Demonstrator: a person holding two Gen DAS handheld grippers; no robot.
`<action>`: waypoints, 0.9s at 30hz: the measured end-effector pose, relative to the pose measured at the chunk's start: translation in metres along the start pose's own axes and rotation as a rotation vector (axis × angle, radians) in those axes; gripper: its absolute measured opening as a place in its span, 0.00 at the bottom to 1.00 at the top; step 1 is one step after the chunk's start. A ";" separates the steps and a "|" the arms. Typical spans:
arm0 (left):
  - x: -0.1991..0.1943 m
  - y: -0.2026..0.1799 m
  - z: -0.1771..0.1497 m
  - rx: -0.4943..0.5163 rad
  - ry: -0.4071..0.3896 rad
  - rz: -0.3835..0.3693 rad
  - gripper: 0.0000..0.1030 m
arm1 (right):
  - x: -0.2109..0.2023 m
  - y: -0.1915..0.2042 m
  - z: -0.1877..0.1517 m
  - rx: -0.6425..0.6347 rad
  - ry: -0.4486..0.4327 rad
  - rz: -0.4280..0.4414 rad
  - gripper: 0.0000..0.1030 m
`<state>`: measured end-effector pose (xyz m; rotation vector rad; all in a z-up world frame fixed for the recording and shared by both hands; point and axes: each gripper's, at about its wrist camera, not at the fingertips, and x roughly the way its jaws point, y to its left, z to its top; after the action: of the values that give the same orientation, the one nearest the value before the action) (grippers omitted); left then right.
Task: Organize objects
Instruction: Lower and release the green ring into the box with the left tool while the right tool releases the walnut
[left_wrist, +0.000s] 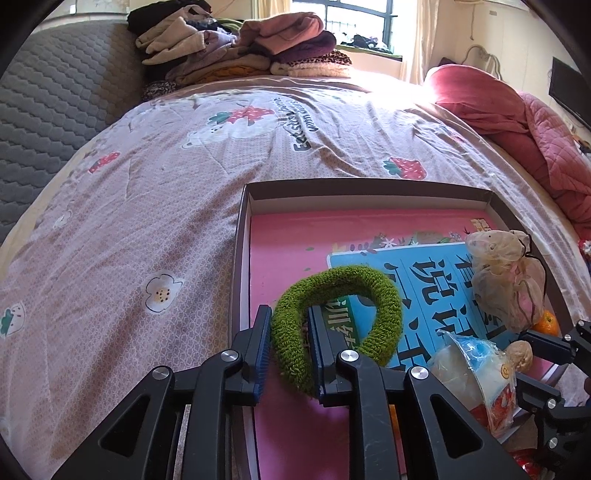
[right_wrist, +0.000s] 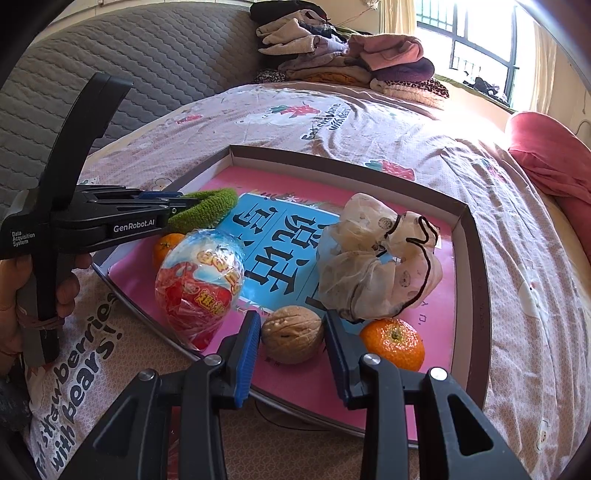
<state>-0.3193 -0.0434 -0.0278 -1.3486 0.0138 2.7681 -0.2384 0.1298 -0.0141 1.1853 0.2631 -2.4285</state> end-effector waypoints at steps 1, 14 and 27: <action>0.000 0.000 0.000 -0.001 -0.001 -0.001 0.19 | 0.000 0.000 0.000 0.001 -0.001 -0.001 0.35; -0.011 -0.002 0.002 -0.009 -0.009 -0.020 0.27 | -0.005 -0.004 0.003 0.013 -0.009 -0.013 0.35; -0.033 -0.012 0.002 0.006 -0.024 -0.030 0.47 | -0.014 -0.007 0.009 0.033 -0.036 -0.021 0.35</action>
<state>-0.3000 -0.0326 -0.0003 -1.3032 0.0002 2.7570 -0.2405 0.1367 0.0026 1.1567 0.2259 -2.4787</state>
